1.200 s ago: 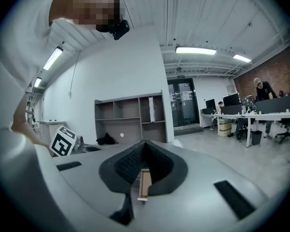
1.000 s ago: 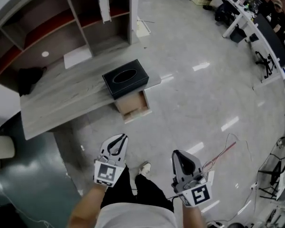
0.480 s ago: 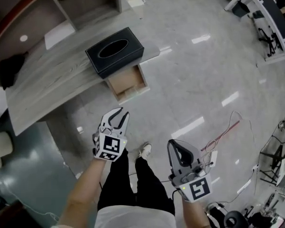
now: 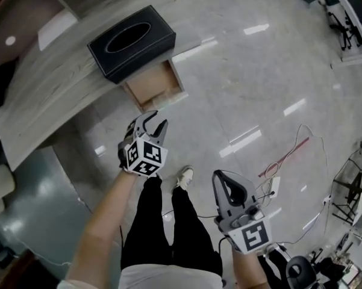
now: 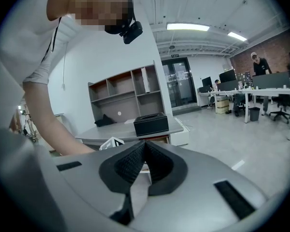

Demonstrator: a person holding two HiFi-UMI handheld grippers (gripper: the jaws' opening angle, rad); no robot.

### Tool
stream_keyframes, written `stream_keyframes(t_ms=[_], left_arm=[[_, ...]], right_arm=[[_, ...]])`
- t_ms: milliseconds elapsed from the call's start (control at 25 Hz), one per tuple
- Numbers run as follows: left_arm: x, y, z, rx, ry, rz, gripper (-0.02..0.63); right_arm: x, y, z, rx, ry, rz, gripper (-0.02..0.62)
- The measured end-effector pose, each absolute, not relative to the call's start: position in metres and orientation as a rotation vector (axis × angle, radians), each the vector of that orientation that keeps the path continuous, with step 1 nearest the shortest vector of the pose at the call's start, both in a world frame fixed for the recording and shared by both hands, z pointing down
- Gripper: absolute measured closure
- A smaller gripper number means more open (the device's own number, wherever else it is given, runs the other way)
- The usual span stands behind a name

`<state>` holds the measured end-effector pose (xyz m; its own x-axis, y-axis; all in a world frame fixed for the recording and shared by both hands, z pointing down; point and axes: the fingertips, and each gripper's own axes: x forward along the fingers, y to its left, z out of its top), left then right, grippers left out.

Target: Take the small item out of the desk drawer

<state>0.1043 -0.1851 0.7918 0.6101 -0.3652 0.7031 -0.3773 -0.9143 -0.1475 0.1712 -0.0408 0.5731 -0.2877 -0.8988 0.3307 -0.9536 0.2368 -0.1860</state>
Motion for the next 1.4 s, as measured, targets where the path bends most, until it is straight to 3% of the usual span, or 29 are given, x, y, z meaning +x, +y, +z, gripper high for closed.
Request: stream_keyframes(t_ms=[520,1000,1160,1400], left_arm=[[0.127,-0.197,0.861,2.777,-0.462,1.581,0.408],[0.135,-0.211,0.892,2.668,-0.433,1.709,0.407],[0.137,-0.207,0.892,2.638,-0.456,1.683,0.431],[0.137,-0.208,0.893,2.631,-0.487,1.709,0.517]], right_arm=[[0.197,-0.034,0.588,1.839,-2.276,0.569,0.574],[0.21,-0.035,0.592,1.877,-2.269,0.587,0.574],[0.219,-0.032,0.593,1.909,-2.243,0.594,0.574],[0.225,-0.027,0.593,1.926,-2.23,0.579,0.574]])
